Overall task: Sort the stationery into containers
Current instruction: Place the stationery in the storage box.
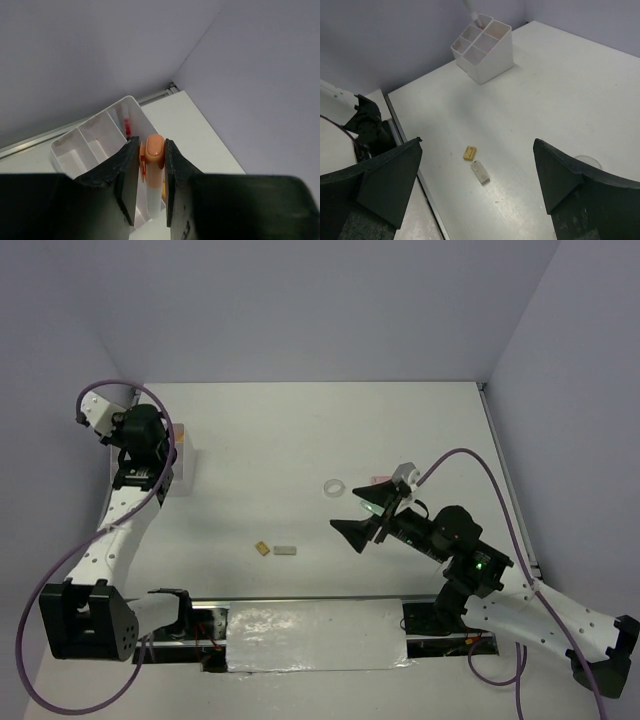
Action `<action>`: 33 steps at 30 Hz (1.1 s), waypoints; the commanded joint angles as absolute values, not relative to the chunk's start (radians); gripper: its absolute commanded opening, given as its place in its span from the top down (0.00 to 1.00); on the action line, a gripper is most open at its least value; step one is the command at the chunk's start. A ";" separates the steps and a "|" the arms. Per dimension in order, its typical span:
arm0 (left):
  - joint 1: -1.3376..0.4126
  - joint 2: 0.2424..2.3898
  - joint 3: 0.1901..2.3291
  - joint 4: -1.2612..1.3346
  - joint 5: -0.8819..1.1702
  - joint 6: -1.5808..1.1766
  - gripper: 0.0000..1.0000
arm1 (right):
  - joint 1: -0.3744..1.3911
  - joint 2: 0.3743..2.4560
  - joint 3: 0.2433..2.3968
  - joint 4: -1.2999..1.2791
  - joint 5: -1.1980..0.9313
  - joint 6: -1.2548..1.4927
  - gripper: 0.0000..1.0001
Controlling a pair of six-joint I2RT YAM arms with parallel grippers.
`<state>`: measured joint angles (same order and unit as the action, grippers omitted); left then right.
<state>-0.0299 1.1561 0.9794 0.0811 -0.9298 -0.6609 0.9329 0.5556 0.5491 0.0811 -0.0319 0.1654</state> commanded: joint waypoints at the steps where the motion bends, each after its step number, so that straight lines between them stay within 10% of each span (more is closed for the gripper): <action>1: 0.028 1.173 0.912 0.310 -0.902 -0.677 1.00 | 0.930 0.542 0.552 0.121 -0.080 0.147 0.00; 20: 0.083 1.437 0.862 0.686 -0.850 -0.635 1.00 | 0.930 0.506 0.525 0.129 -0.144 0.137 0.00; 30: 0.097 1.497 0.857 0.718 -0.824 -0.653 0.91 | 0.928 0.508 0.518 0.132 -0.141 0.133 0.00; 33: 0.097 1.505 0.850 0.712 -0.819 -0.670 0.73 | 0.928 0.509 0.517 0.133 -0.143 0.132 0.00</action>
<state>0.0906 1.4918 0.8360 0.6346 -0.8272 -0.6373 0.9329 0.5144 0.5289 0.0910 -0.1375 0.1478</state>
